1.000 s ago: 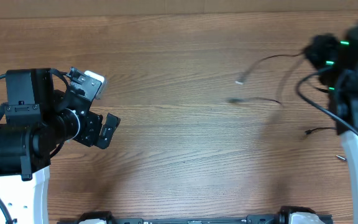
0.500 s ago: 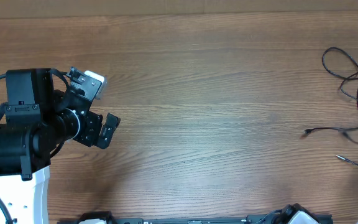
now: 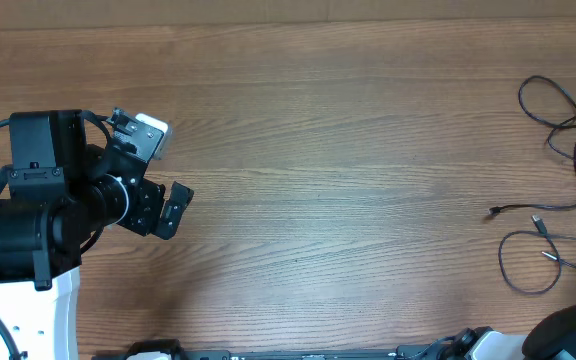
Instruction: Untangle cables
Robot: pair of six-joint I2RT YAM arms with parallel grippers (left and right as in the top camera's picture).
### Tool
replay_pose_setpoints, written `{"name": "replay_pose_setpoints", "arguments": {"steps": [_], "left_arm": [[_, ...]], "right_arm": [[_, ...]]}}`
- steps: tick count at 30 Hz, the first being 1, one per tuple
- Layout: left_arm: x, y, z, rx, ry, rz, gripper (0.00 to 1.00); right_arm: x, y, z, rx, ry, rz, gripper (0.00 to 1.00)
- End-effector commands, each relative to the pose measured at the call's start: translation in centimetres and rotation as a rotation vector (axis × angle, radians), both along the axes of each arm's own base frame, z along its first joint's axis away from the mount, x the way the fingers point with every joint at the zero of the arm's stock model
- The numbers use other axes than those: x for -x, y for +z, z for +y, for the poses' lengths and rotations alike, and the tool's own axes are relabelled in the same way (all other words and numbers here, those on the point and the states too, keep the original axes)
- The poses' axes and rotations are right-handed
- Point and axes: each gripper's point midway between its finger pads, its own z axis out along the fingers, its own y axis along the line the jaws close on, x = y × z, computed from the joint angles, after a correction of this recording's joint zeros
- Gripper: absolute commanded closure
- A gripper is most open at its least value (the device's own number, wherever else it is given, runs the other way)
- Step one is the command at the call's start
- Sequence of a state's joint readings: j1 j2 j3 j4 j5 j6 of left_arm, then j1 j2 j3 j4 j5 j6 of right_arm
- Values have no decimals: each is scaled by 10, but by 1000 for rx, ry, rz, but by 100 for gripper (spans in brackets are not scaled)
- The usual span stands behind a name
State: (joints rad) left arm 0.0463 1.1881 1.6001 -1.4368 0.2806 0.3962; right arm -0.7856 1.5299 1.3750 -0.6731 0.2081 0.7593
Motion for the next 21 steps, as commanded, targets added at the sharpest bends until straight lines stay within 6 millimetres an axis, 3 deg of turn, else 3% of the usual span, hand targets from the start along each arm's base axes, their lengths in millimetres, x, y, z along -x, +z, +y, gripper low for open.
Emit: {"name": "replay_pose_setpoints", "arguments": {"steps": [1,5,12,19,21], "left_arm": [[-1,6,0,-8,-14,-21,0],[-1,5,0,-8,-14,-21,0],[-1,6,0,-8,-14,-21,0],[-1,5,0,-8,-14,-21,0],[-1,6,0,-8,-14,-21,0]], "right_arm": [[-5,17,-1,13,16,-49,0],[-17,13,13,-48,103,-80,0],[-44,2,69,-229,416,-146,0],[-77,-4,160,-276,819,-83,0],[-87,-9,201,-273,961,-31,0]]}}
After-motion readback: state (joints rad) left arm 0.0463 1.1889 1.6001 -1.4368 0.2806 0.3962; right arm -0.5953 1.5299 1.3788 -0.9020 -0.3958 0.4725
